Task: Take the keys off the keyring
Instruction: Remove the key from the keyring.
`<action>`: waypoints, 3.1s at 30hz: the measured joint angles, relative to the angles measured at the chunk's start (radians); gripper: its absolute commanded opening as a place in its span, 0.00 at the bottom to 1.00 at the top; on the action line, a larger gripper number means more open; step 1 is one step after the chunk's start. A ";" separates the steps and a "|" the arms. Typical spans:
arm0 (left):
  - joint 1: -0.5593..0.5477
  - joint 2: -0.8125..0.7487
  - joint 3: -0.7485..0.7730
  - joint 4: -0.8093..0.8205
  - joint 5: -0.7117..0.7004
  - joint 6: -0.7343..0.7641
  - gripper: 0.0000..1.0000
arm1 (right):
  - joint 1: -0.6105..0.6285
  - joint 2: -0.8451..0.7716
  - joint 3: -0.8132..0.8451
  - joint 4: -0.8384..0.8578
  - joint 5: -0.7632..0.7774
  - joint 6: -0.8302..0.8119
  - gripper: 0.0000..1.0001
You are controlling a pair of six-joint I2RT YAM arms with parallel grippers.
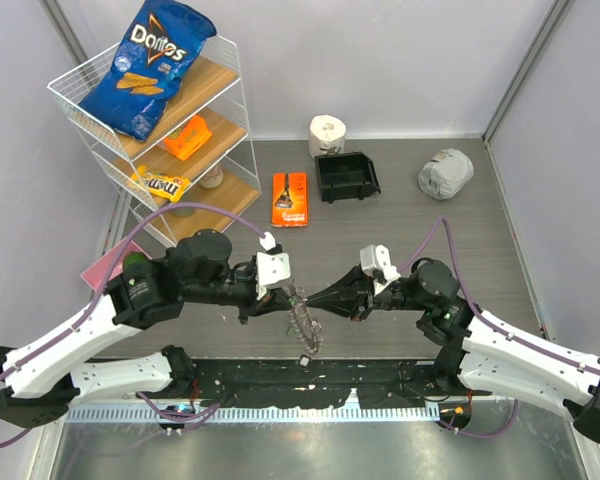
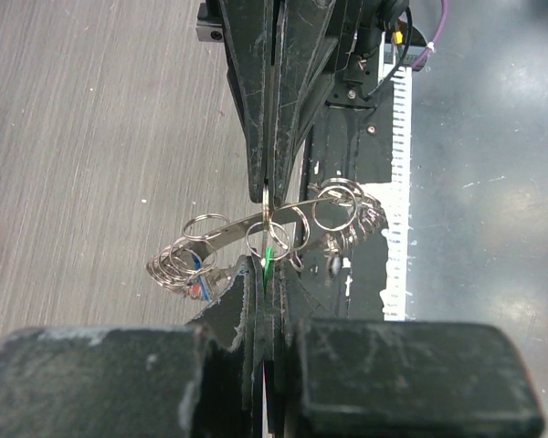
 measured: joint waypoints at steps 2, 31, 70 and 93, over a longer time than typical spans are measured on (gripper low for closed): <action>0.000 0.000 -0.002 0.013 0.000 -0.008 0.00 | -0.002 -0.015 -0.013 0.016 0.016 0.010 0.05; 0.003 0.013 -0.087 0.121 0.018 -0.039 0.00 | -0.026 -0.002 -0.156 0.270 0.176 0.267 0.05; 0.031 -0.048 -0.173 0.290 -0.008 -0.095 0.00 | -0.040 0.016 -0.289 0.627 0.215 0.454 0.05; 0.089 0.008 -0.117 0.198 0.079 -0.112 0.00 | -0.062 0.081 -0.148 0.498 -0.028 0.428 0.05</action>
